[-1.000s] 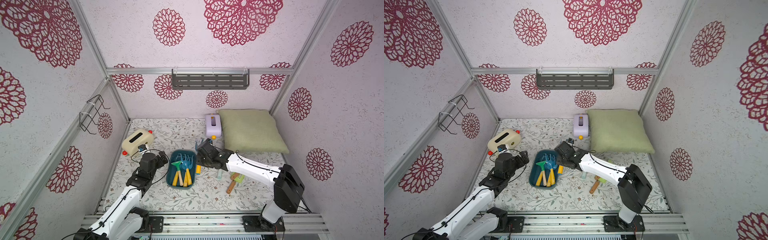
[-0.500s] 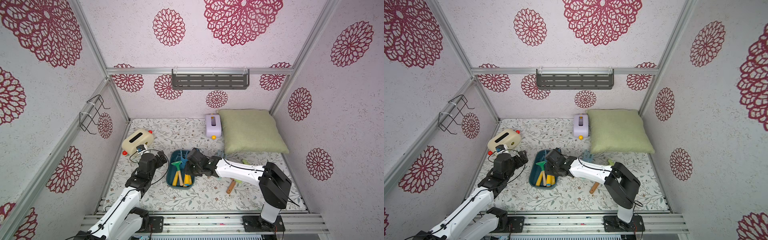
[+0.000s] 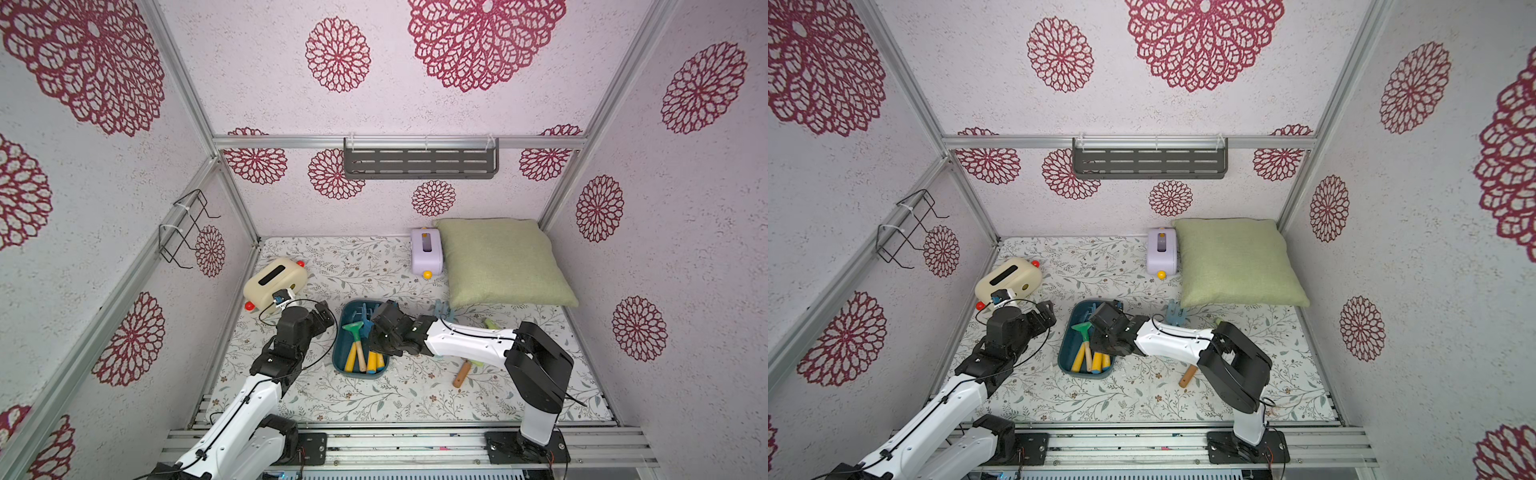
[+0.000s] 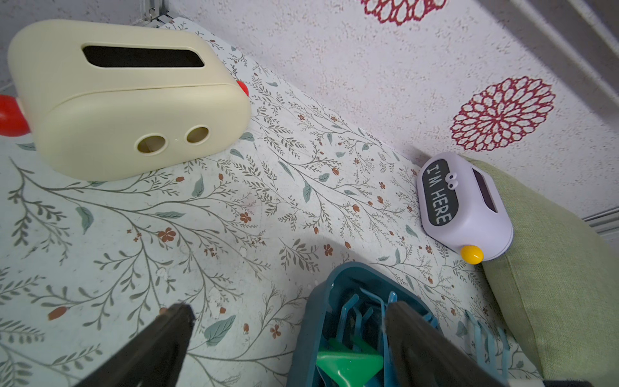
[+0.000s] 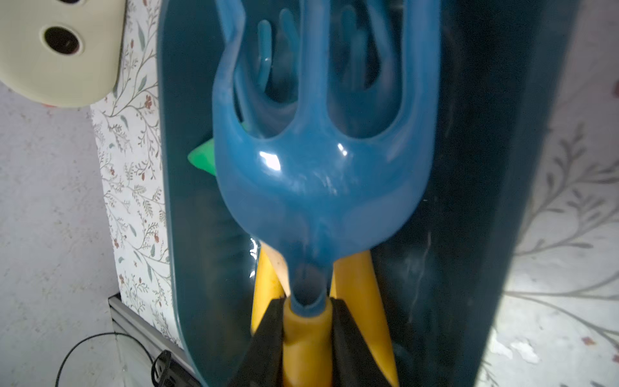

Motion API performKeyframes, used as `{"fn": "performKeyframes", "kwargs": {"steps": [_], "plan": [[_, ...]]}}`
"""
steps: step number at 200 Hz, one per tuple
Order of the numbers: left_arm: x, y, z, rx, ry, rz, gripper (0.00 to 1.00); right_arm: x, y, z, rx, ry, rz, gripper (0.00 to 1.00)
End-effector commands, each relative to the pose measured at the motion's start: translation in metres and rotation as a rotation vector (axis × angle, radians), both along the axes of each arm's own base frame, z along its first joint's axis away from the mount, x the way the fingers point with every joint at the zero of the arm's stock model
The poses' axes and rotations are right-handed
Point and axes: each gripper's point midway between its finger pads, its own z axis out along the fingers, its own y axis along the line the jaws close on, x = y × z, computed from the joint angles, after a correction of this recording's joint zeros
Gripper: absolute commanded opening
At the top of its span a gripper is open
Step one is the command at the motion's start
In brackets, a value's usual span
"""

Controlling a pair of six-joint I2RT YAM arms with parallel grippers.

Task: Put the rake into the storage box
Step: Place the rake in the storage box, then pick up the rake at the center of the board.

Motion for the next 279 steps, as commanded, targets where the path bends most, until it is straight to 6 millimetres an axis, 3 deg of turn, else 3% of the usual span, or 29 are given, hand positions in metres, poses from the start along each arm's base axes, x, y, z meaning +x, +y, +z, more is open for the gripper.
{"fn": "performKeyframes", "kwargs": {"steps": [1, 20, 66, 84, 95, 104, 123, 141, 176, 207, 234, 279], "plan": [[-0.002, 0.001, -0.003, -0.006, 0.002, -0.001, 0.97, 0.007, -0.01, 0.007, -0.026, -0.03, -0.038, 0.44], [-0.001, 0.001, -0.004, -0.006, 0.004, -0.003, 0.97, 0.011, -0.012, 0.014, -0.029, -0.055, -0.039, 0.5], [0.0, -0.002, -0.005, -0.013, 0.008, -0.017, 0.97, 0.017, -0.021, 0.043, -0.039, -0.134, -0.038, 0.5], [0.002, -0.008, -0.005, -0.022, 0.007, -0.047, 0.97, 0.023, -0.032, 0.058, -0.062, -0.203, -0.031, 0.52], [0.003, -0.012, -0.004, -0.032, 0.01, -0.068, 0.97, 0.027, -0.042, 0.069, -0.076, -0.257, -0.023, 0.58], [0.004, -0.015, -0.005, -0.039, 0.013, -0.082, 0.97, 0.03, -0.052, 0.074, -0.085, -0.288, -0.019, 0.65], [0.007, -0.02, -0.007, -0.044, 0.018, -0.105, 0.97, 0.031, -0.074, 0.084, -0.056, -0.357, -0.003, 0.98], [0.01, -0.027, -0.009, -0.052, 0.026, -0.137, 0.97, 0.033, -0.105, 0.084, -0.022, -0.378, -0.035, 0.99], [0.016, -0.05, -0.017, -0.073, 0.083, -0.215, 0.97, 0.037, -0.187, 0.068, -0.064, -0.376, -0.169, 0.99], [0.017, -0.093, -0.021, -0.06, 0.16, -0.301, 0.97, 0.035, -0.247, 0.062, -0.14, -0.396, -0.296, 0.99], [0.014, -0.149, -0.013, -0.049, 0.222, -0.418, 0.97, 0.032, -0.277, 0.055, -0.178, -0.406, -0.326, 0.99], [0.002, -0.238, -0.014, 0.004, 0.348, -0.559, 1.0, 0.031, -0.331, 0.019, -0.276, -0.327, -0.438, 0.99]]}}
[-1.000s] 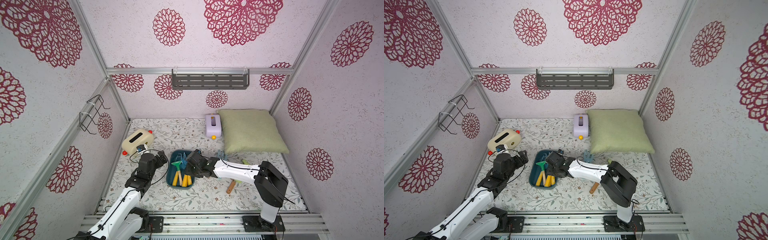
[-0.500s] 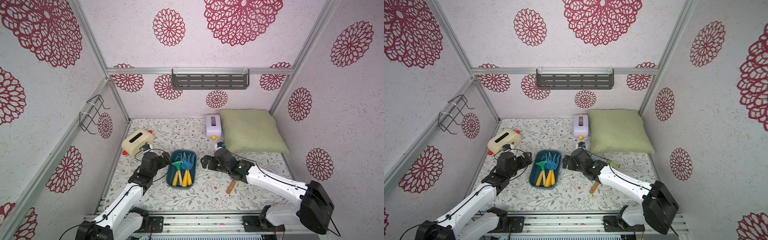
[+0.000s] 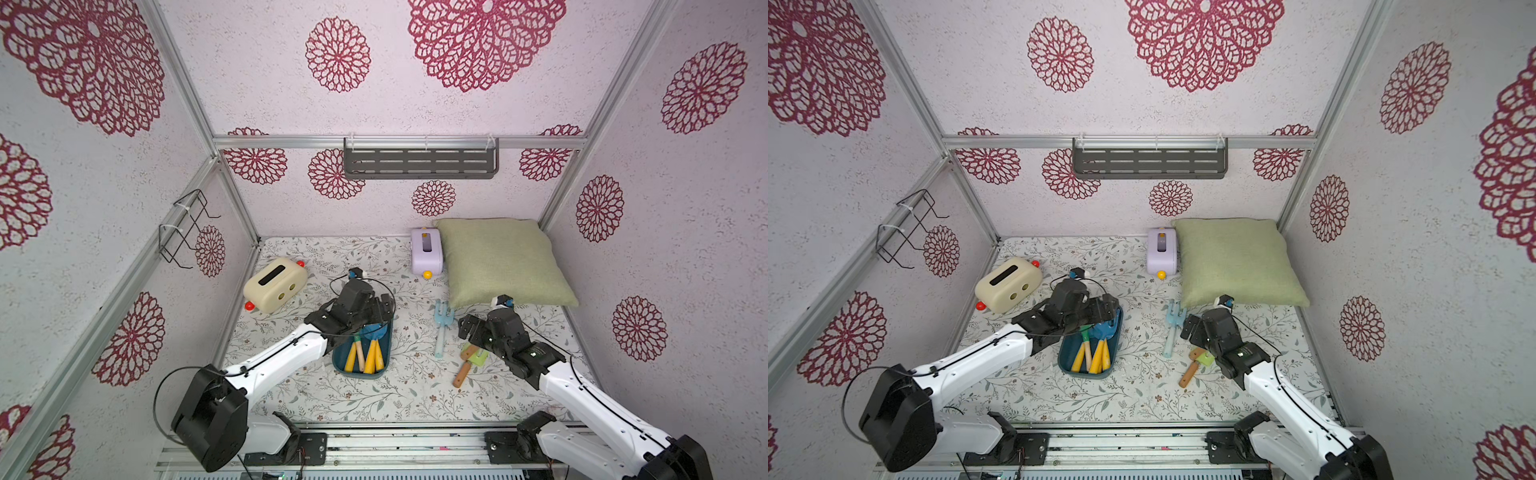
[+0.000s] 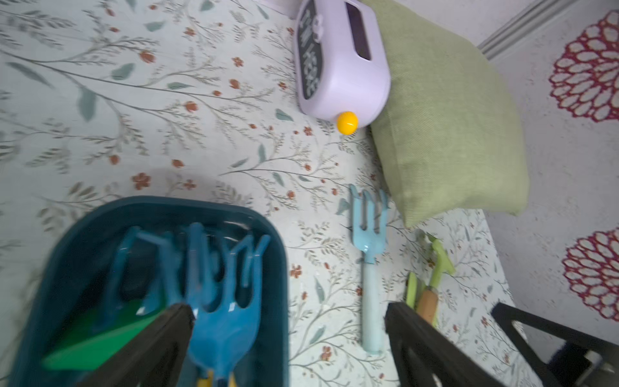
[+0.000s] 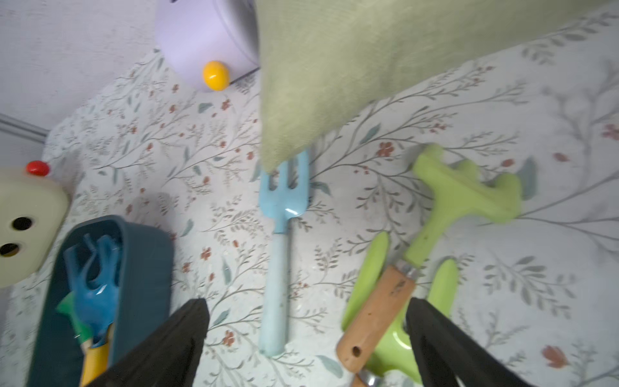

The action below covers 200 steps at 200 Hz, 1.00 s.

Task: Put the rake into the storage box
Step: Pick up the rake at the center of the board.

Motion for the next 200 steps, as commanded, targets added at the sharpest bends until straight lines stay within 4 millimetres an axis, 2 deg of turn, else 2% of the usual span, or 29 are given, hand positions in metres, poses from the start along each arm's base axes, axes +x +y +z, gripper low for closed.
{"fn": "performKeyframes", "kwargs": {"steps": [1, 15, 47, 86, 90, 93, 113, 158, 200], "plan": [[-0.014, -0.027, -0.017, 0.066, 0.099, -0.044, 1.0, -0.002, -0.028, -0.017, -0.06, 0.043, -0.048, 0.99], [-0.02, -0.054, -0.023, 0.087, 0.135, -0.086, 0.98, -0.003, -0.041, -0.024, -0.054, 0.059, -0.092, 0.99], [-0.03, -0.105, -0.039, 0.132, 0.188, -0.175, 0.92, -0.005, -0.065, -0.021, -0.04, 0.022, -0.179, 0.99], [-0.029, -0.14, -0.066, 0.17, 0.262, -0.23, 0.8, -0.008, -0.067, -0.006, -0.012, -0.074, -0.174, 0.99], [-0.028, -0.143, -0.064, 0.166, 0.261, -0.235, 0.78, -0.008, -0.067, -0.004, -0.009, -0.085, -0.176, 0.99], [-0.028, -0.144, -0.078, 0.19, 0.283, -0.235, 0.77, -0.009, -0.067, -0.003, -0.007, -0.094, -0.175, 0.99], [-0.028, -0.153, -0.094, 0.222, 0.314, -0.25, 0.7, -0.011, -0.069, 0.002, -0.009, -0.131, -0.17, 0.99], [-0.027, -0.166, -0.116, 0.269, 0.358, -0.272, 0.63, -0.013, -0.069, -0.002, -0.016, -0.124, -0.166, 0.99], [-0.024, -0.161, -0.134, 0.385, 0.375, -0.269, 0.55, -0.014, -0.07, -0.005, -0.014, -0.115, -0.176, 0.99]]}}
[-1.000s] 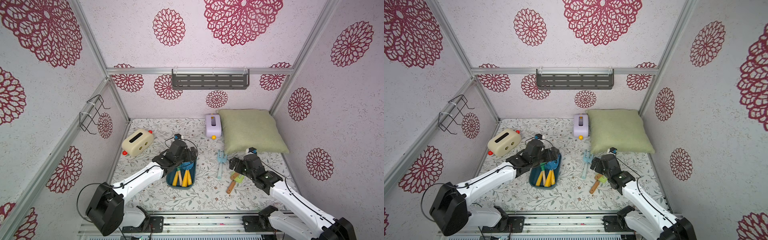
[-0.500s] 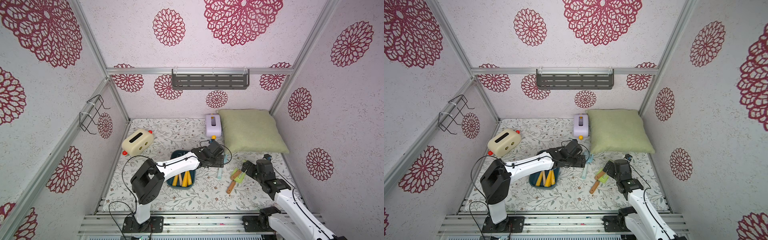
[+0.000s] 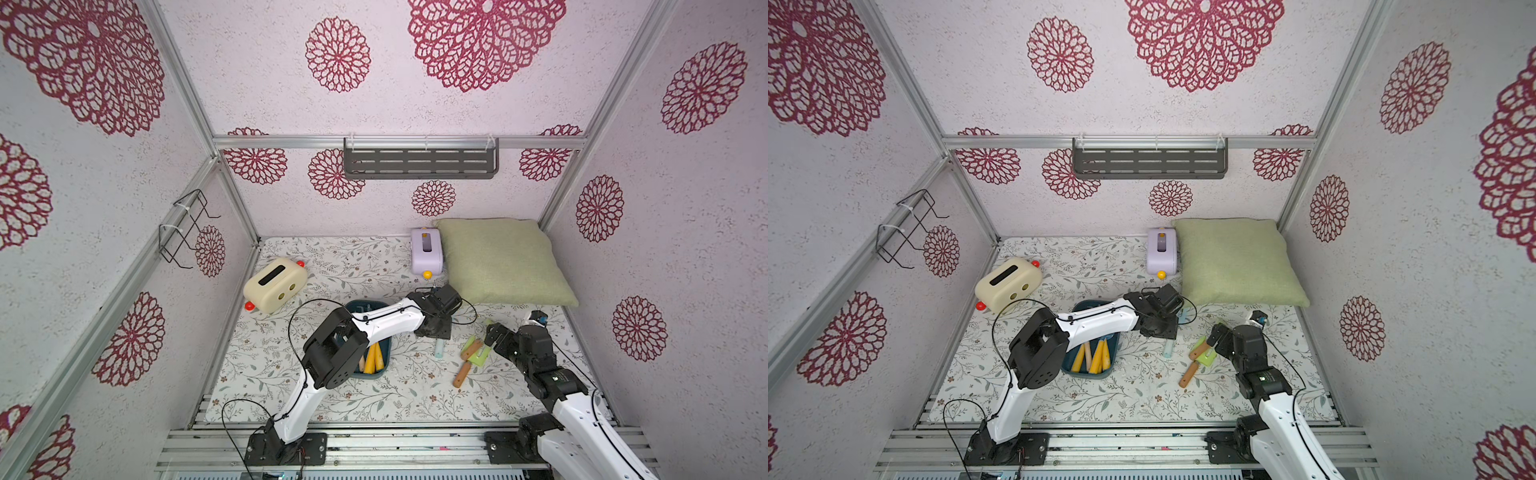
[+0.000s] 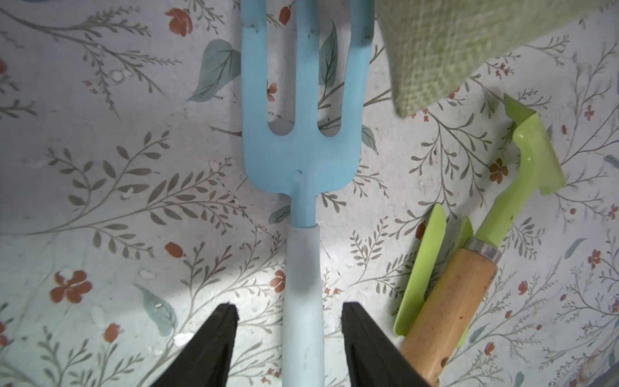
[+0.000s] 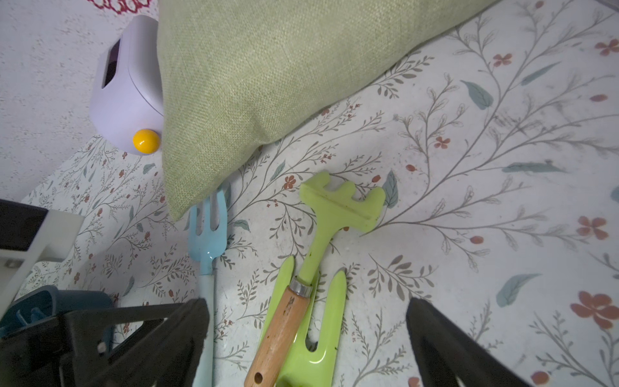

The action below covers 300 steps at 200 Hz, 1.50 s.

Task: Put the rake into the storage box
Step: Pick up the rake at the center of the board.

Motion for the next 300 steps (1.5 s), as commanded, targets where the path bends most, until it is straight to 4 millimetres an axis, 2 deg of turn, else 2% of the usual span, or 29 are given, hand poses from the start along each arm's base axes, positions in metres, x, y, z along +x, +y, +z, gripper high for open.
{"fn": "performKeyframes", "kwargs": {"steps": [1, 39, 89, 146, 183, 222, 257, 261, 263, 268, 300], "plan": [[-0.006, 0.006, -0.011, 0.094, 0.008, -0.029, 0.55, 0.002, -0.003, 0.004, -0.014, -0.017, -0.005, 0.99], [-0.007, 0.0, -0.026, 0.155, 0.01, -0.06, 0.53, 0.001, -0.002, 0.003, -0.001, -0.016, -0.008, 0.99], [-0.006, 0.012, -0.037, 0.272, -0.015, -0.066, 0.47, -0.001, -0.002, 0.0, 0.008, -0.01, -0.01, 0.99], [-0.007, 0.022, -0.039, 0.325, -0.018, -0.073, 0.22, -0.001, 0.001, -0.002, 0.024, -0.005, -0.004, 0.99], [-0.012, 0.026, -0.024, 0.301, -0.021, -0.078, 0.13, -0.001, 0.003, -0.003, 0.036, -0.002, 0.0, 0.99], [-0.02, 0.035, 0.013, 0.218, -0.069, -0.074, 0.09, 0.0, 0.005, -0.003, 0.05, 0.001, 0.005, 0.99], [-0.032, 0.053, 0.044, 0.149, -0.114, -0.071, 0.1, 0.002, 0.01, -0.007, 0.072, 0.012, 0.016, 0.99], [-0.034, 0.055, 0.041, 0.151, -0.112, -0.072, 0.1, 0.002, 0.01, -0.007, 0.075, 0.013, 0.017, 0.99], [-0.035, 0.056, 0.053, 0.128, -0.128, -0.069, 0.1, 0.002, 0.01, -0.008, 0.075, 0.016, 0.017, 0.99], [-0.037, 0.059, 0.059, 0.117, -0.135, -0.069, 0.1, 0.002, 0.011, -0.009, 0.079, 0.019, 0.019, 0.99], [-0.048, 0.089, 0.07, 0.13, -0.161, -0.045, 0.09, 0.004, 0.016, -0.011, 0.105, 0.023, 0.03, 0.99]]}}
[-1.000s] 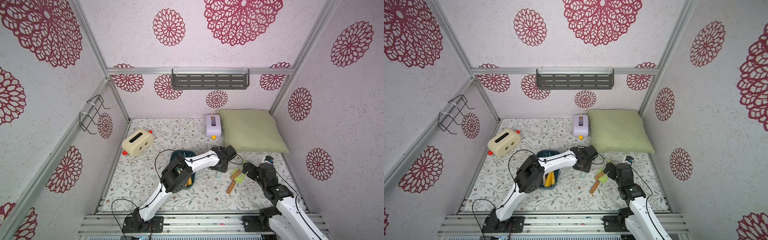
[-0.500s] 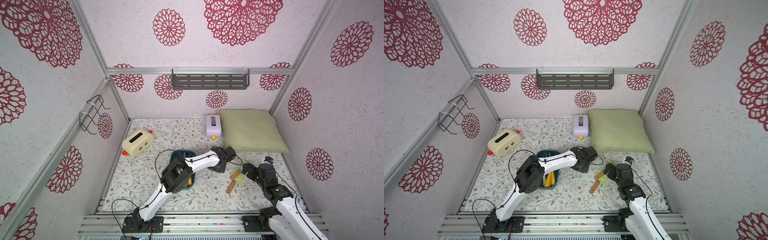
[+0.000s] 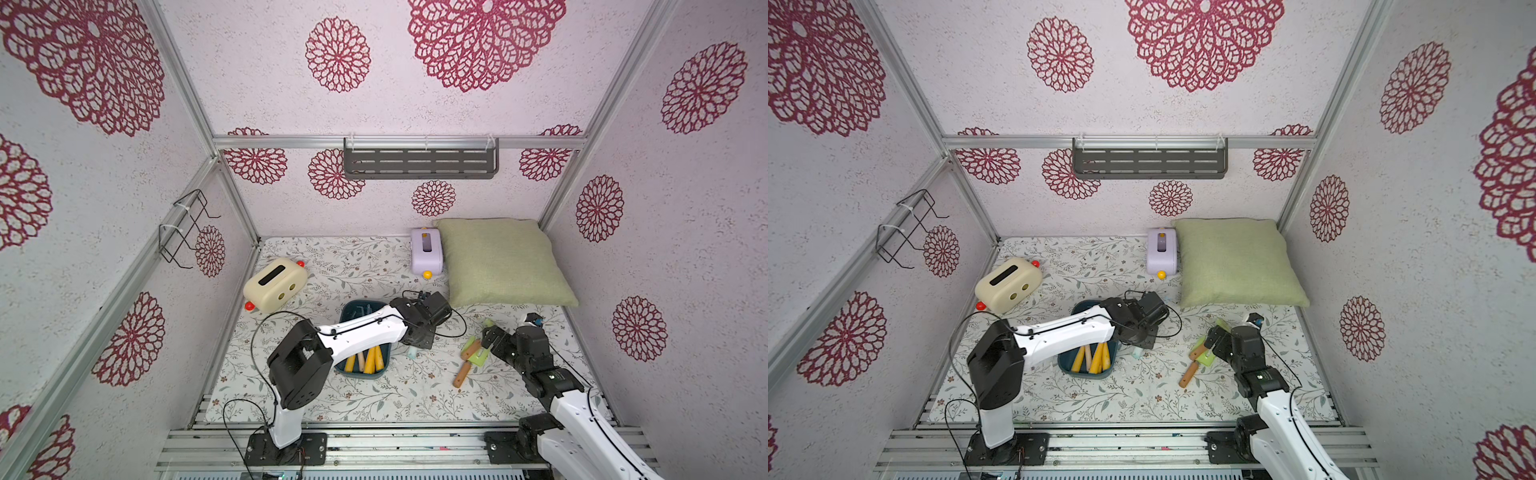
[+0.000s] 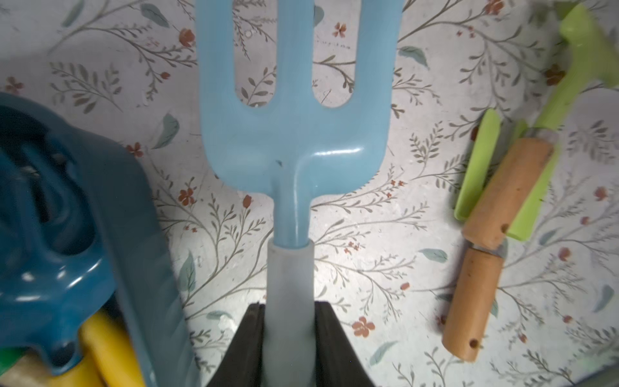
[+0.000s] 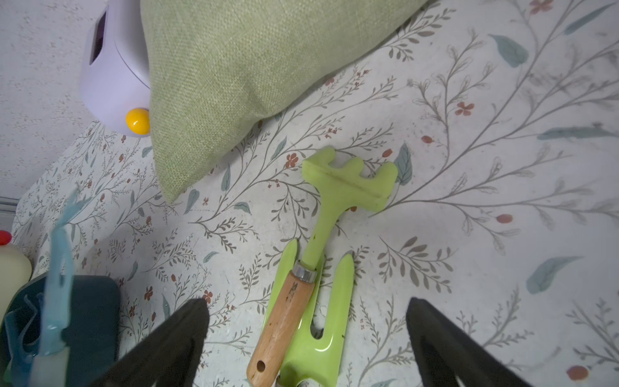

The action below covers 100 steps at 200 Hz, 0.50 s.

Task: Put the rake into the storage box
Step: Pick up the rake at the center of the board, then place the rake in the storage box.

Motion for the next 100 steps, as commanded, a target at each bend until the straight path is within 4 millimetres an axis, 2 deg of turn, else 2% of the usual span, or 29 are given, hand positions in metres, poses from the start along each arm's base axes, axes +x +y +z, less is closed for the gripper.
{"fn": "performKeyframes", "kwargs": {"steps": [1, 46, 100], "plan": [[-0.003, 0.013, 0.011, -0.011, -0.049, 0.009, 0.09, 0.005, 0.005, 0.004, 0.043, -0.024, 0.002, 0.99], [-0.015, 0.072, 0.013, 0.048, -0.073, 0.09, 0.09, 0.007, 0.01, 0.001, 0.067, -0.011, 0.017, 0.99], [-0.019, 0.127, 0.011, 0.058, -0.087, 0.18, 0.09, 0.009, 0.016, -0.001, 0.101, 0.004, 0.026, 0.99]]}}
